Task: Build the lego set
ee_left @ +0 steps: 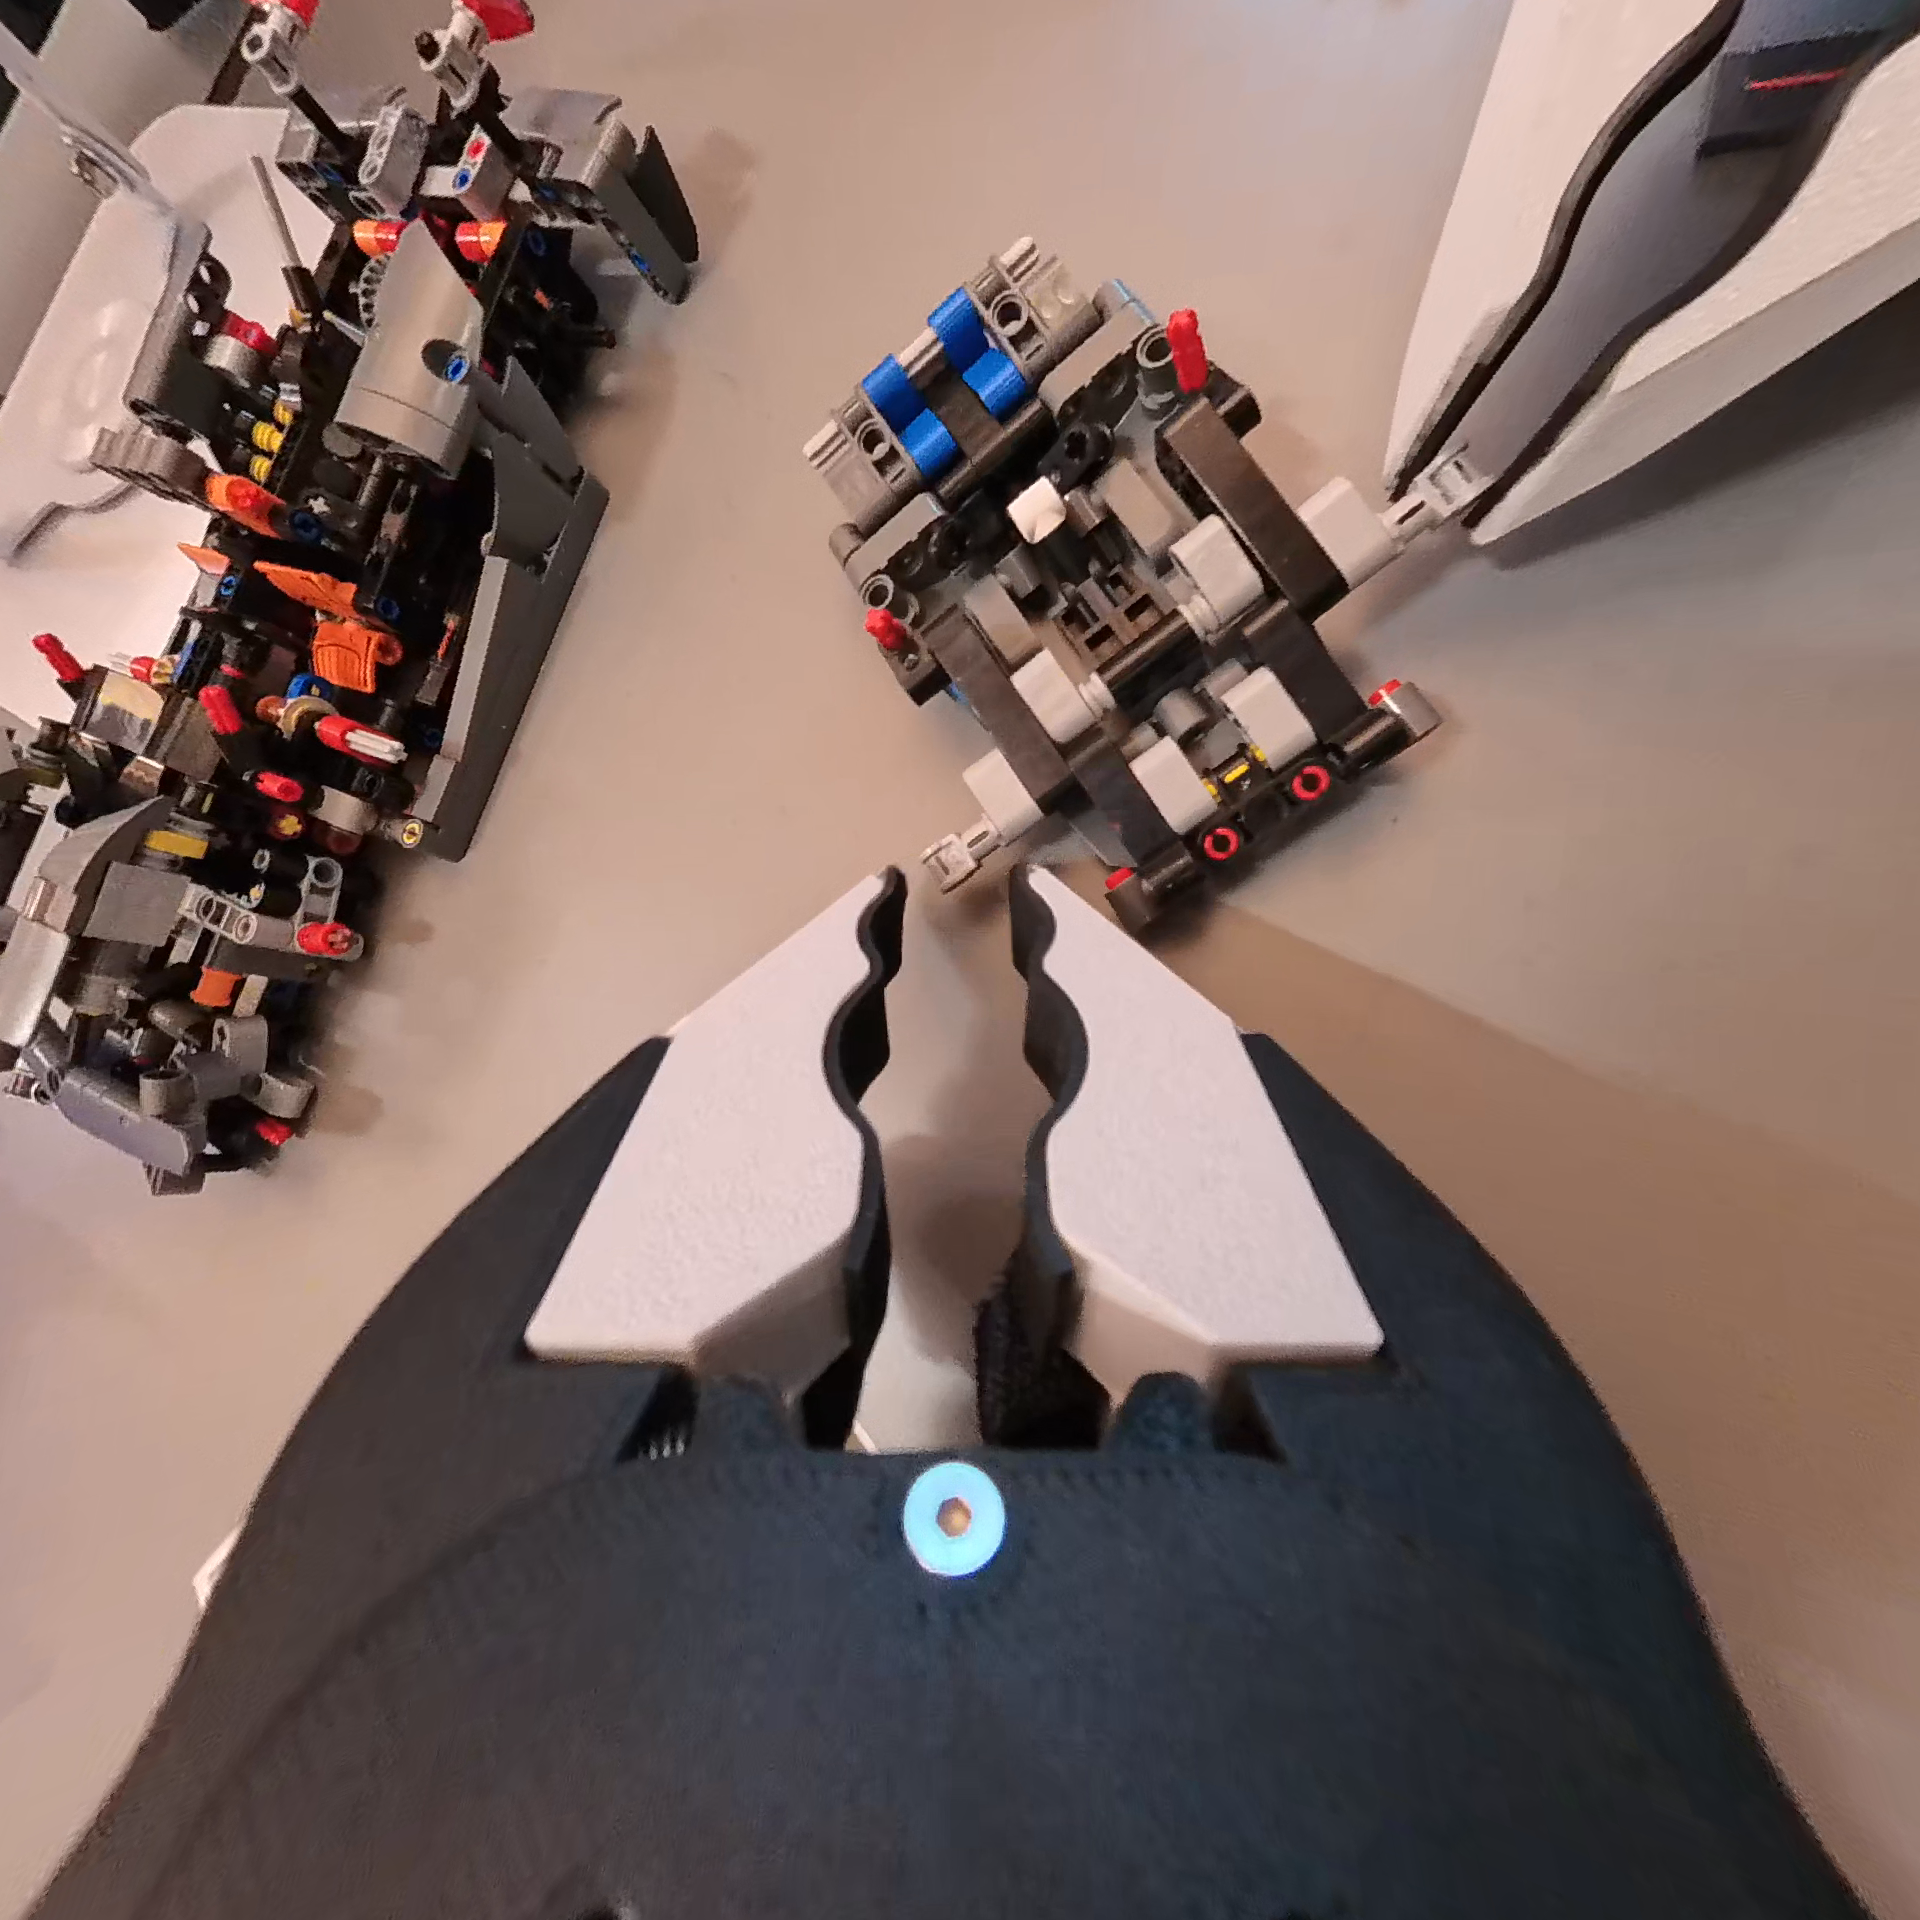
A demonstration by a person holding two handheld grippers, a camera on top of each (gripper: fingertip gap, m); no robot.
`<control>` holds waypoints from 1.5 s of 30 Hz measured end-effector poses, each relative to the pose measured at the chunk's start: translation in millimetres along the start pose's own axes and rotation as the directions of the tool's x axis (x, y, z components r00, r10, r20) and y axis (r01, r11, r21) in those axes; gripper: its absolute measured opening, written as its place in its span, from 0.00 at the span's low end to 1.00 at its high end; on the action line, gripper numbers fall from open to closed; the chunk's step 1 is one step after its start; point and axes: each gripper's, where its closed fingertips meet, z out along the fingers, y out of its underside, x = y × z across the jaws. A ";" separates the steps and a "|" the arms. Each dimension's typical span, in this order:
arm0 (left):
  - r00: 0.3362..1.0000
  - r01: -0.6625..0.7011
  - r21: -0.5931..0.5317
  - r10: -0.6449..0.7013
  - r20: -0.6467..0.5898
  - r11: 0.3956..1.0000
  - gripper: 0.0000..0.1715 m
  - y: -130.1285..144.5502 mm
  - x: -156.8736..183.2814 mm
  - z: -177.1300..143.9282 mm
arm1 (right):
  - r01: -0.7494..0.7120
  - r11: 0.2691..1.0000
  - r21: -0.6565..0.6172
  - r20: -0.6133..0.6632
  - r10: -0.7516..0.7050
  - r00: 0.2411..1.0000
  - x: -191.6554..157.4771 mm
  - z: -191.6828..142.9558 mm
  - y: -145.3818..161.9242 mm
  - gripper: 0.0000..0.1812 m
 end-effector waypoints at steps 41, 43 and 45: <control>0.973 0.231 0.014 -0.231 -0.020 0.973 0.36 -3.1 35.9 -18.3 | -0.067 0.997 0.047 -0.120 0.072 0.990 40.4 -49.1 23.1 0.07; 0.973 0.228 0.004 -0.228 -0.019 0.974 0.35 -2.1 35.2 -15.4 | -0.076 0.996 0.042 -0.126 0.081 0.989 39.9 -50.4 26.1 0.07; 0.974 0.226 -0.001 -0.226 -0.020 0.974 0.33 -2.2 35.0 -13.6 | -0.084 0.996 0.042 -0.128 0.089 0.988 38.7 -50.9 27.2 0.07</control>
